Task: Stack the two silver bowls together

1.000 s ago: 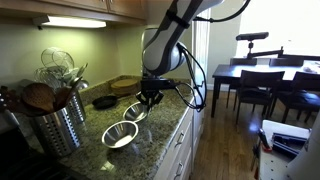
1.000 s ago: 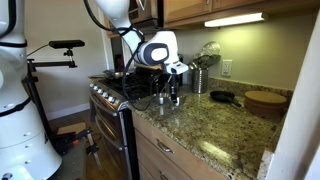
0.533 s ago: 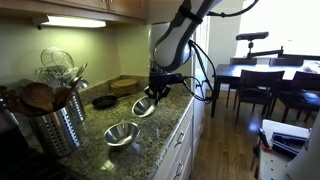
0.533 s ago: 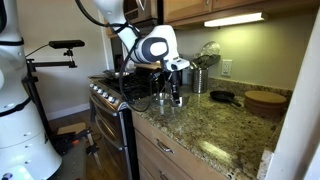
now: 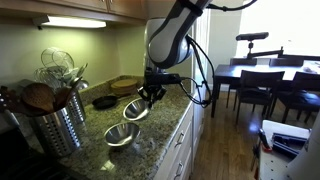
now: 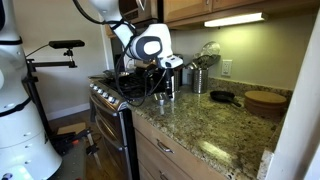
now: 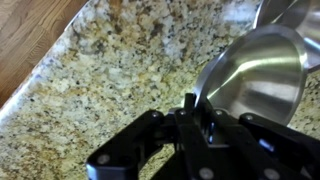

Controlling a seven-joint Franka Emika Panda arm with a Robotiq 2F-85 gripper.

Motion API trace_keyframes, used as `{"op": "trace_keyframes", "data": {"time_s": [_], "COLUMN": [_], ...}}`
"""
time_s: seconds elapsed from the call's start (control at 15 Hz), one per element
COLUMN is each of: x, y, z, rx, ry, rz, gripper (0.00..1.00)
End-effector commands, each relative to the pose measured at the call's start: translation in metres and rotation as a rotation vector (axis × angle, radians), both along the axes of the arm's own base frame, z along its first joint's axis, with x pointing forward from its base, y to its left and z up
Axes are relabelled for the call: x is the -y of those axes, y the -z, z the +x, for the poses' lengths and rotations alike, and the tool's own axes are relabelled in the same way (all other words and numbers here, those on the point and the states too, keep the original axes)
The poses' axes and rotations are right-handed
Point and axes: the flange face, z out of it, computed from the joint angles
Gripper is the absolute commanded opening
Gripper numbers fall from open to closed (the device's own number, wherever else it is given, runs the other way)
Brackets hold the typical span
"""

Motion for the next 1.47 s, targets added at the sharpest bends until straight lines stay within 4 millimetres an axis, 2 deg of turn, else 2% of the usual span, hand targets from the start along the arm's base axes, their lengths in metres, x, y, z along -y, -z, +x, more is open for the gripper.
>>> {"op": "trace_keyframes", "data": {"time_s": [0.0, 0.47, 1.33, 1.4], "x": [-0.012, -0.037, -0.069, -0.07], "y": [-0.006, 0.001, 0.033, 0.035], "z": [-0.013, -0.009, 0.017, 0.019], "rx": [0.012, 0.003, -0.046, -0.05], "ry": [-0.045, -0.121, -0.207, -0.211], "rz": [0.069, 0.152, 0.155, 0.149], "gripper": [0.08, 0.09, 0.08, 0.24]}}
